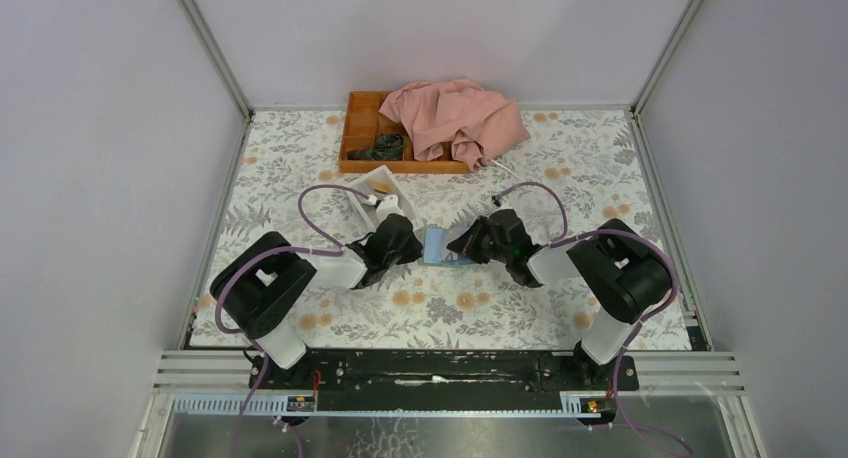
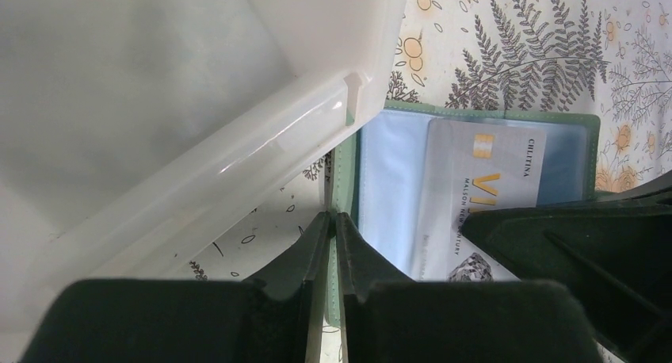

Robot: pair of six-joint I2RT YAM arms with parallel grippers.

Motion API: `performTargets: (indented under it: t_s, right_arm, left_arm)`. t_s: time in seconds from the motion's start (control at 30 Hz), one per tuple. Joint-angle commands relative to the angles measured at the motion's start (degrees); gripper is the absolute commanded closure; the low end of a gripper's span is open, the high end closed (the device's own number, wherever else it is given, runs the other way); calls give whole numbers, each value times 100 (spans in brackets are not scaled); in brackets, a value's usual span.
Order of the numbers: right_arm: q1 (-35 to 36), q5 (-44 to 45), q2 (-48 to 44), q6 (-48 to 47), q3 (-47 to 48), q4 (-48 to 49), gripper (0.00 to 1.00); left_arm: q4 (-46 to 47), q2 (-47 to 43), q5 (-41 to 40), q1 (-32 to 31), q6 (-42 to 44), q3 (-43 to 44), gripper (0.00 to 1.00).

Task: Put the credit cards into the card holder
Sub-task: Insert the credit card into the card holder.

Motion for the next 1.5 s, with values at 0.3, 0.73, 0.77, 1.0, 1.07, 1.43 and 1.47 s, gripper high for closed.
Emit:
performTargets:
  t_s: [0.3, 0.73, 0.77, 1.0, 1.07, 1.43, 1.47]
  right_arm:
    - [131, 120, 306, -86, -322, -161, 100]
    - [128, 53, -37, -134, -520, -475, 100]
    - [135, 42, 11, -118, -503, -442, 100]
    - [273, 107, 429, 62, -361, -187, 100]
    - [314, 129, 541, 99, -303, -142, 100]
    - [450, 491, 322, -80, -250, -743, 54]
    - [464, 560, 222, -127, -242, -885, 49]
  left_arm:
    - [-1369, 552, 192, -74, 176, -229, 86]
    - [-1303, 622, 191, -79, 151, -226, 86]
    - [-1302, 630, 206, -81, 150, -226, 86]
    - [-1229, 635, 280, -86, 123, -259, 87]
    - [-1193, 642, 316, -83, 116, -266, 86]
    - [-1111, 711, 354, -83, 108, -306, 86]
    - [-1101, 727, 361, -87, 100, -306, 86]
